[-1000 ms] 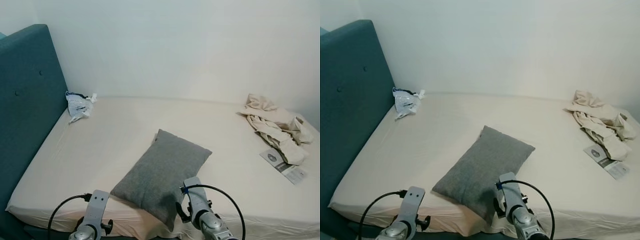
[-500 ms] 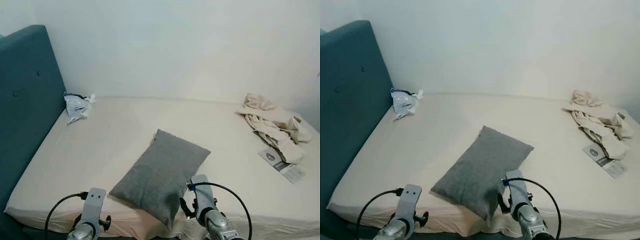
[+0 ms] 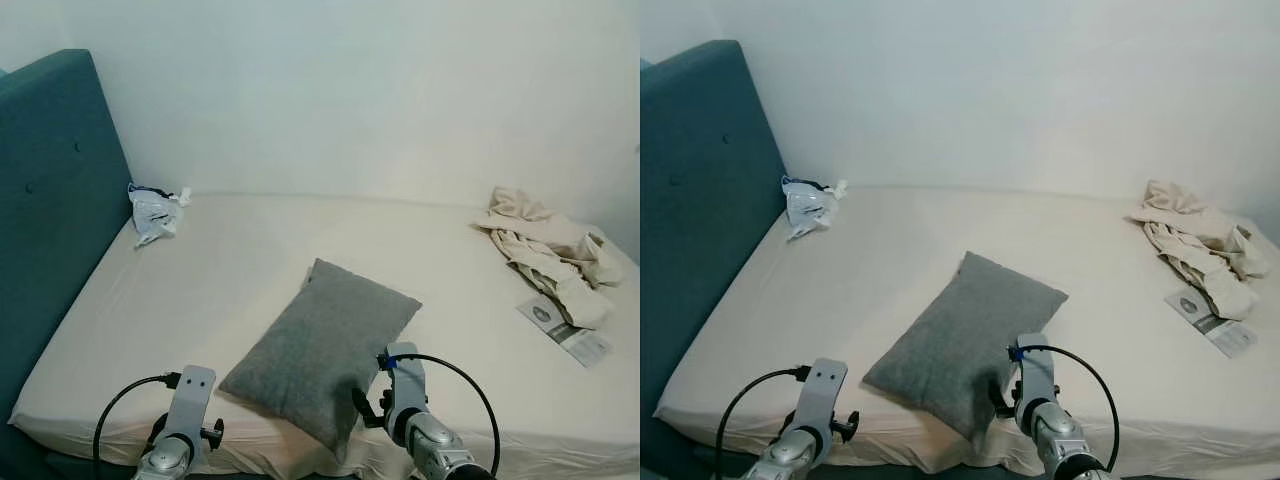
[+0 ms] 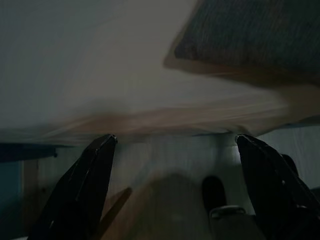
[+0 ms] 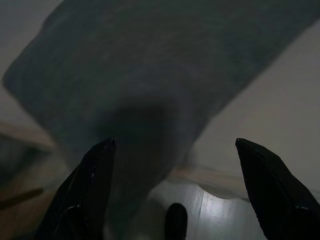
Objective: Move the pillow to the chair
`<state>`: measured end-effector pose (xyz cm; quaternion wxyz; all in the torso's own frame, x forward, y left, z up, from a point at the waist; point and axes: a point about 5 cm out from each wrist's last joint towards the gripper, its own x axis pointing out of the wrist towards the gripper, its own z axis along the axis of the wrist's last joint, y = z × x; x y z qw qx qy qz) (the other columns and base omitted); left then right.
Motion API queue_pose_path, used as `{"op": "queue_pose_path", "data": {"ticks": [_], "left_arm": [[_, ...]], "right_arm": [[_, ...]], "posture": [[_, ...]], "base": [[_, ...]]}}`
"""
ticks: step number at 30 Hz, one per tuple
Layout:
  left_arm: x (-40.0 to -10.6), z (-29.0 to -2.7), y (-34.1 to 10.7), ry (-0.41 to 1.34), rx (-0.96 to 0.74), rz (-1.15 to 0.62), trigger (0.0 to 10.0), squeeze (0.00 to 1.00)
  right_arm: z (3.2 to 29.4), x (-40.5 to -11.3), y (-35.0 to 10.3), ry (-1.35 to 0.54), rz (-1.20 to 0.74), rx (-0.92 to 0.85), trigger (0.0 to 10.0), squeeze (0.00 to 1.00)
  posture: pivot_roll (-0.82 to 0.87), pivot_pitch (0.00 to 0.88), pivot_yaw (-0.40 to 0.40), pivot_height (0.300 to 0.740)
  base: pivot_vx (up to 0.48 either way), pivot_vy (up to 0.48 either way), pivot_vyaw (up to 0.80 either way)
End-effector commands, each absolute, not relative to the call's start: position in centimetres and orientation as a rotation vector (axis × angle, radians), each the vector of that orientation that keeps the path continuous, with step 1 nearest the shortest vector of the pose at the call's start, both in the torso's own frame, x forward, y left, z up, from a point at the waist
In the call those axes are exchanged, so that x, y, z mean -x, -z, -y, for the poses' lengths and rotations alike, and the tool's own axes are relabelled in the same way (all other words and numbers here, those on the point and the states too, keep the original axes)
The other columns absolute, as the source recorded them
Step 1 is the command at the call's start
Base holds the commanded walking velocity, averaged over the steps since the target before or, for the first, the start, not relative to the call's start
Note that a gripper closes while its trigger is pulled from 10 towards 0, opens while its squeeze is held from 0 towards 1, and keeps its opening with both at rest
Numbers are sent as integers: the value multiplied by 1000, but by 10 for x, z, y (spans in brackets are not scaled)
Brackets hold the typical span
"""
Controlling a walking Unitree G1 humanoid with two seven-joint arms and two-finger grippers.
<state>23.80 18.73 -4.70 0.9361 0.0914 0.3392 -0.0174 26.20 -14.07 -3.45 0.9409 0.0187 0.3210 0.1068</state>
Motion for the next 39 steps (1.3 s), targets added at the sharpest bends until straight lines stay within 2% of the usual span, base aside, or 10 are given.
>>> {"op": "queue_pose_path", "data": {"ticks": [1,9,24,29,33,39], "left_arm": [[-239,-186,46,39,-173,-688,10000,0],[-238,-185,48,24,-83,-725,10000,0],[-242,-186,45,8,-63,-714,10000,0],[-244,-183,45,38,-82,-724,10000,0],[-243,-180,45,57,-85,-732,10000,0],[-243,-179,46,57,-53,-740,10000,0]], "right_arm": [[138,-258,37,-229,-663,-17,10000,0],[142,-256,39,-198,-681,-60,10000,0],[146,-261,34,-175,-638,-97,10000,0],[141,-264,32,-221,-640,-78,10000,0],[139,-264,32,-261,-643,9,10000,0],[138,-262,33,-283,-648,-30,10000,0]], "posture": [[17,17,-64,740],[24,23,-79,740],[24,22,-81,740],[21,23,-82,740],[20,26,-84,740],[23,15,-89,740]], "base": [[0,0,0],[0,0,0],[0,0,0],[0,0,0],[0,0,0],[0,0,0]]}}
